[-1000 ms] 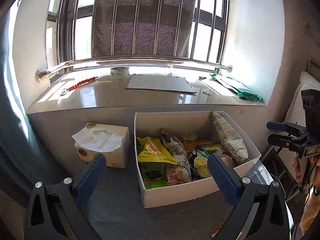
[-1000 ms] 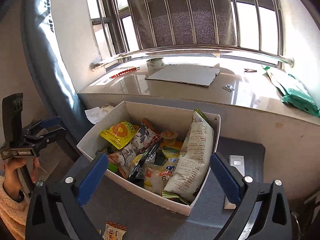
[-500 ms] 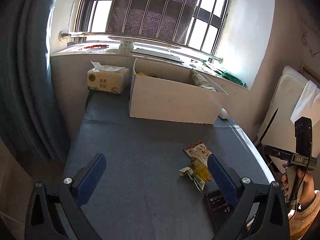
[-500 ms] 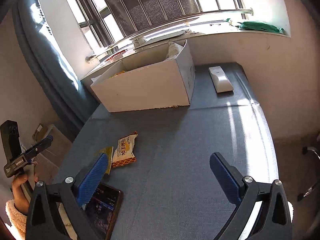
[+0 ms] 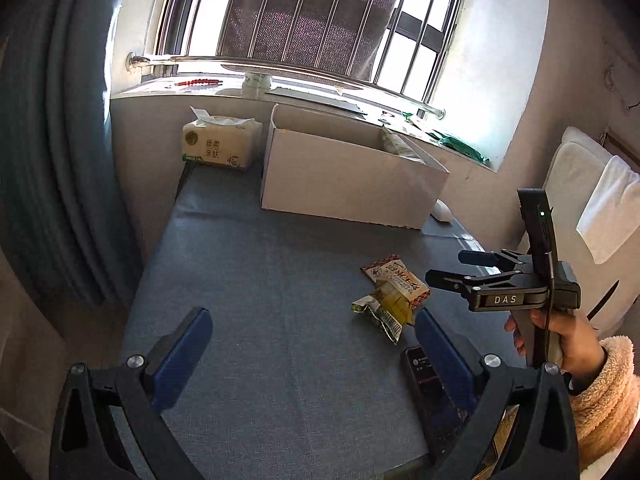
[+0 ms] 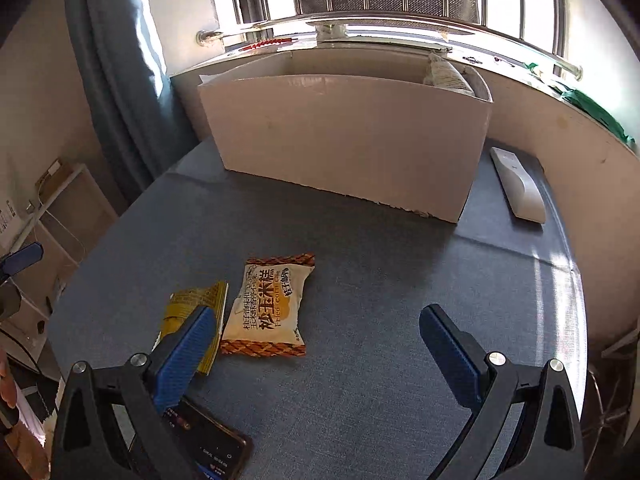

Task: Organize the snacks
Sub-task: 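Grasp the orange-striped rice cracker pack with the right tool while the left tool grasps the yellow-green wrapper, then carry both held packs over the white box and release them inside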

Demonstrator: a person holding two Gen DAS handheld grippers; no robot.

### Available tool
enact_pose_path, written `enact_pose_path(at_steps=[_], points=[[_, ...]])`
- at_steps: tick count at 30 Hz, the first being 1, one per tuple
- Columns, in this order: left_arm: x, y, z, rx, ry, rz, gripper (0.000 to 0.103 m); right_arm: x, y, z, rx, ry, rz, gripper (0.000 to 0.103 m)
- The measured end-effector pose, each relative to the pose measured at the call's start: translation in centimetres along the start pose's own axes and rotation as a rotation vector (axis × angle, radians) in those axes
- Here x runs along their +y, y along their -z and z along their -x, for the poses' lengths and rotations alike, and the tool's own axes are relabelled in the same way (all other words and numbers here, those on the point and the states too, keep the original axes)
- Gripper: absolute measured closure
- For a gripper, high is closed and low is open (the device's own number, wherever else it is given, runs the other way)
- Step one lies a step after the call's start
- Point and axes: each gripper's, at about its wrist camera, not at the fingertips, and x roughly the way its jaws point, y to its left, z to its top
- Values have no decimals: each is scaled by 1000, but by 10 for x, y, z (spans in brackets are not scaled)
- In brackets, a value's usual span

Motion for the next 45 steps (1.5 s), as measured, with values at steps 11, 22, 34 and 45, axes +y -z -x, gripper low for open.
enact_pose_path(at_steps=[11,22,34,45], points=[[-17,11,-22,64,12,-71,0,20,-9,-49,138,-7,87,42],[-29,9,-58,149,62,-129,0,3,-10,-19,62,-94,12,52],[-69,-8,-143,317,160,-316,1,-66,38,50,-55,-142,-251,52],[-59,-20,-132,263,173,-370,57,-89,66,63,-76,-149,-335,52]])
